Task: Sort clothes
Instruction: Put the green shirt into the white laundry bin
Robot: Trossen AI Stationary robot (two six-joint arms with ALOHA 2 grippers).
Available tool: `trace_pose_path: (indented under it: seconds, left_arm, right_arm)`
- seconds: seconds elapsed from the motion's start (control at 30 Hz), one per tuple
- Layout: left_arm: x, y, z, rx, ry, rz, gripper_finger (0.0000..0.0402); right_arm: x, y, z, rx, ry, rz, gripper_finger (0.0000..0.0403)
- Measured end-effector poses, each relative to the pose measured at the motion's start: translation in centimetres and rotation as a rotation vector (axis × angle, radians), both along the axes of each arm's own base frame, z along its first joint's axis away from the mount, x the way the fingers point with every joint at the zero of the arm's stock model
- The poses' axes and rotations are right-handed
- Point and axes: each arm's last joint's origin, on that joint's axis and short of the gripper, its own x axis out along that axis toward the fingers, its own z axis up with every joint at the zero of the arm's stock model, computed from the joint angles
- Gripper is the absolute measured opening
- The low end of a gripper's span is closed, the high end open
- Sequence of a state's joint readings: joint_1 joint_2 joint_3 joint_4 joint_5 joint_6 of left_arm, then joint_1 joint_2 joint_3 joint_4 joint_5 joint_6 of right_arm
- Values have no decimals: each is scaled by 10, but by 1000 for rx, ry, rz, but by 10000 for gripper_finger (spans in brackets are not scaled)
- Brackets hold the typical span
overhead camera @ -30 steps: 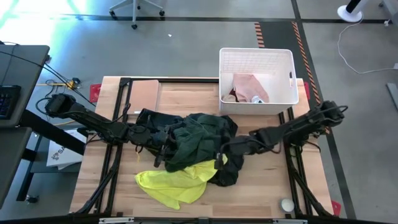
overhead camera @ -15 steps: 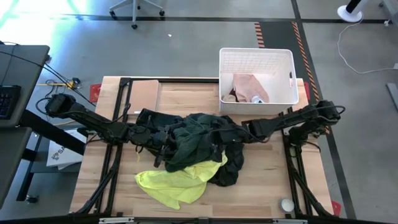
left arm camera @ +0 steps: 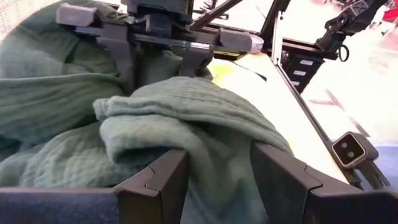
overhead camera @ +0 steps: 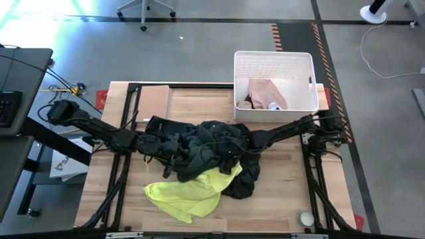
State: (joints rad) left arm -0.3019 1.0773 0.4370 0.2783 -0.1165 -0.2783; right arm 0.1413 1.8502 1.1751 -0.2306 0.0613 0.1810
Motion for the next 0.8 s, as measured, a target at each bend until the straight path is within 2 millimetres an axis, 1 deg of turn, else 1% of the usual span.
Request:
trace_pose_path:
  seconds: [0.13,0.23,0.3,0.33,0.4,0.53,0.7,0.8]
  left_arm:
    - [-11,4,7,12,7,24,165]
    - [-20,8,13,23,12,62,165]
    - [-27,11,16,33,16,86,165]
    - [-30,12,17,33,20,99,165]
    - [-35,15,19,27,27,130,165]
    - [-41,17,20,46,39,173,165]
    - [-42,16,19,56,43,189,165]
    - [-41,14,18,59,44,187,165]
  right_arm:
    - [-1,0,-4,5,28,4,103]
    - [-3,0,5,10,13,6,70]
    - [-3,1,16,11,-4,12,51]
    - [-3,1,25,7,-19,18,42]
    - [-4,3,45,-15,-70,47,28]
    - [-8,9,105,-148,-234,53,28]
    - [-21,12,173,-374,-404,-8,28]
    - [-30,10,212,-531,-481,-85,28]
